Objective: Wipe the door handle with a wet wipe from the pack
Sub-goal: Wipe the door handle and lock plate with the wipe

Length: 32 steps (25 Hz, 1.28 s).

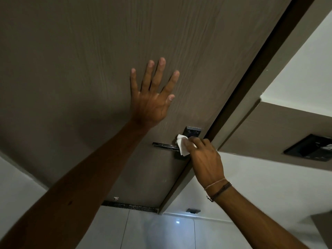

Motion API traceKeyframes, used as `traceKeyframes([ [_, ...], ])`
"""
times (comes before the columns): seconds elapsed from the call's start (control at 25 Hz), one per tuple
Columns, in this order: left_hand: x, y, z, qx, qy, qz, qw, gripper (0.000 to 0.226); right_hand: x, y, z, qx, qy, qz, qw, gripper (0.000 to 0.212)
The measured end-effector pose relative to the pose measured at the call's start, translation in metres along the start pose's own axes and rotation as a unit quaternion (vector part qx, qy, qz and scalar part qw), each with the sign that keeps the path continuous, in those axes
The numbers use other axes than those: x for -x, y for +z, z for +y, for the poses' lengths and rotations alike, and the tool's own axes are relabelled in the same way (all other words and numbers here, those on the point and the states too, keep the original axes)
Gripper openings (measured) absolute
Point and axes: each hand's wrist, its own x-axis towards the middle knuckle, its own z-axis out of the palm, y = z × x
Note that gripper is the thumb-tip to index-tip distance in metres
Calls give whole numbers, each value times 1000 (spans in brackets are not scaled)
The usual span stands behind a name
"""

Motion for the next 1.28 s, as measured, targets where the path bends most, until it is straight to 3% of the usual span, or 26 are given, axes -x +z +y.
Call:
traceKeyframes([
  [0.28, 5, 6, 1, 14, 3, 46, 999, 63, -5, 6, 5, 77, -66, -19, 995, 76],
  [1.0, 4, 1, 3, 30, 2, 50, 998, 61, -23, 11, 3, 165, -180, -99, 965, 61],
  [1.12, 4, 4, 2, 28, 0, 55, 998, 61, -30, 15, -7, 78, -153, -109, 979, 62],
  [1.2, 4, 6, 2, 27, -2, 59, 998, 61, -39, 15, -24, -46, -118, -124, 984, 46],
  [1.28, 5, 6, 2, 31, -5, 58, 998, 63, -48, 8, -47, -167, -99, -111, 975, 46],
])
